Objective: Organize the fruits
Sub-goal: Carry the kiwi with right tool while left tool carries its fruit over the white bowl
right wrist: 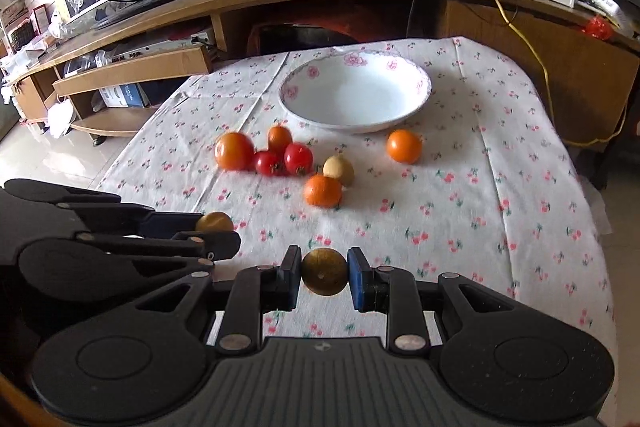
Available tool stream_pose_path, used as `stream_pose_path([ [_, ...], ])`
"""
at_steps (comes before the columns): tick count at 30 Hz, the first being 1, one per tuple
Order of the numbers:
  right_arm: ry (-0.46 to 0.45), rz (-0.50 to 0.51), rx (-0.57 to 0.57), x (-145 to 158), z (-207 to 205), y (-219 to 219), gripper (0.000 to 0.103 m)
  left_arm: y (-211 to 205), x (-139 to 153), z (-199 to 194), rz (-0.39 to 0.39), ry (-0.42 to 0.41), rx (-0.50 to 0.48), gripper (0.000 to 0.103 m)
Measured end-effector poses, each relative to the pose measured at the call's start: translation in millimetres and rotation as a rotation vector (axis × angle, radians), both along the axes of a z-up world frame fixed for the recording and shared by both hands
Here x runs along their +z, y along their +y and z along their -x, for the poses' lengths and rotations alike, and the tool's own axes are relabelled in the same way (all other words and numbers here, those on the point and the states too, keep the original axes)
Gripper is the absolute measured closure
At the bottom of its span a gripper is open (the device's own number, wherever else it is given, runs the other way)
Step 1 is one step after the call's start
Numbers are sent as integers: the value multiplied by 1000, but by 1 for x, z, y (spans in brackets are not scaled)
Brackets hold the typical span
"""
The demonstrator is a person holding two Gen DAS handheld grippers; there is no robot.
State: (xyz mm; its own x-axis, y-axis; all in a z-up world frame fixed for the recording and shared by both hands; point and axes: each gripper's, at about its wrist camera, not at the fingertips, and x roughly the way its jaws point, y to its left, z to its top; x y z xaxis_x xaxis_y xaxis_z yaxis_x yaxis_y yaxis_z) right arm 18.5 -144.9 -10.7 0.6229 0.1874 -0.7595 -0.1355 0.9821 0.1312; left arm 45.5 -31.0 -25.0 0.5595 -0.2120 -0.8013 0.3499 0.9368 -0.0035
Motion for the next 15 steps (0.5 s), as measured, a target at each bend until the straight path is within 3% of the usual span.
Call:
stream_pose_path([
  [15, 130, 30, 39, 7, -95, -11, 76, -12, 17, -75, -9, 46, -7, 72],
])
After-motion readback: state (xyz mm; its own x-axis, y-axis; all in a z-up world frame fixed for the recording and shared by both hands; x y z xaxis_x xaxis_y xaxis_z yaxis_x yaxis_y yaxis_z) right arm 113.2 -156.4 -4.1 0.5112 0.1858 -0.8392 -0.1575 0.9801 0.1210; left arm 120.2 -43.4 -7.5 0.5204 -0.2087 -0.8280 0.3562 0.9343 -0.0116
